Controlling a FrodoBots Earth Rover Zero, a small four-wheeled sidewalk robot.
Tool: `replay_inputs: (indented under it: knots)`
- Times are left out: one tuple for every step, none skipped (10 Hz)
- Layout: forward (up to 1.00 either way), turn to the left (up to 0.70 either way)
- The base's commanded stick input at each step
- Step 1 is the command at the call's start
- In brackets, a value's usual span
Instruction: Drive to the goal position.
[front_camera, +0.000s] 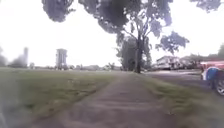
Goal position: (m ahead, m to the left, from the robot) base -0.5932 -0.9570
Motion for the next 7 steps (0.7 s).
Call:
replay_inputs:
  knots:
    - [0.7,0.0]
    - [0.7,0.0]
    - [0.7,0.0]
    - [0.7,0.0]
    - [0.7,0.0]
    - [0.7,0.0]
    - [0.7,0.0]
